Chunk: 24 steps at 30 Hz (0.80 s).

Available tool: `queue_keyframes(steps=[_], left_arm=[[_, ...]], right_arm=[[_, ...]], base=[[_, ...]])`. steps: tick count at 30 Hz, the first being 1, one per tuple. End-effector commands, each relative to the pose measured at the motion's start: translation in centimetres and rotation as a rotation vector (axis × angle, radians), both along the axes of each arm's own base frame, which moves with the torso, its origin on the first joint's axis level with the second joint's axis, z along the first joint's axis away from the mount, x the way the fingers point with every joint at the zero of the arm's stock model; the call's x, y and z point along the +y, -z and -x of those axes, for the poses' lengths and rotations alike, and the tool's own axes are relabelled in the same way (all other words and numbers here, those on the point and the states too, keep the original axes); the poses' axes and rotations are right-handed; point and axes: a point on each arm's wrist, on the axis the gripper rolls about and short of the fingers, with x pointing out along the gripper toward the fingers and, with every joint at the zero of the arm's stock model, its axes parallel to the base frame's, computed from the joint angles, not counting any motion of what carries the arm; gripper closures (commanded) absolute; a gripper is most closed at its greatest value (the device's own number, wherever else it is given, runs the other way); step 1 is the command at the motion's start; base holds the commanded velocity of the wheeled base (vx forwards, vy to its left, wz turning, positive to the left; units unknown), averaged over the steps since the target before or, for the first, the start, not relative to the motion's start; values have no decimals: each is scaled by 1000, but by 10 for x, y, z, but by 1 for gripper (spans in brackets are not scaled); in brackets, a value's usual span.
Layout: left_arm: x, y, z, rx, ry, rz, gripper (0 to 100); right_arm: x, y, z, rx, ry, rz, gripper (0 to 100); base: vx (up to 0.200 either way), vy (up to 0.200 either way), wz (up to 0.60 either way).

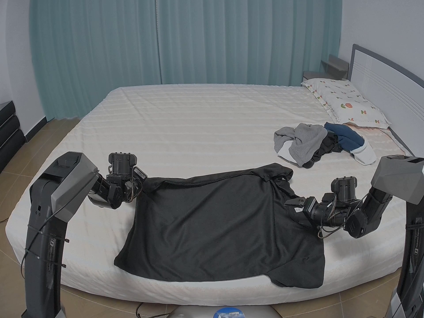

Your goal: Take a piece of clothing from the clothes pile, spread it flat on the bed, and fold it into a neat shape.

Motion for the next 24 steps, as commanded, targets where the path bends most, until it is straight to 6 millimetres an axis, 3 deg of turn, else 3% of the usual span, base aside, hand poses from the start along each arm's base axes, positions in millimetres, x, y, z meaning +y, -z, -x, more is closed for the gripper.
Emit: queue_keyframes(steps=[1,3,4,14,20,24], left_arm=[[3,-1,0,-1,0,1,100],[3,-1,0,3,1,8,100],[3,-2,0,1,1,8,0],[12,-8,-1,-22,-44,60,0],[11,-26,5,-39,-53,114,0],[5,-41,18,-24,28,221,0]], right_arm=[[0,0,0,-1,-1,0,0],[0,0,0,1,-1,0,0],[0,0,0,-1,-1,0,0],[0,0,0,-2,-1,-1,0],[0,0,0,-1,-1,0,0],[0,0,0,-1,-1,0,0]], base=[[0,0,0],[0,0,0],[0,0,0],[0,0,0],[0,0,0],[0,0,0]])
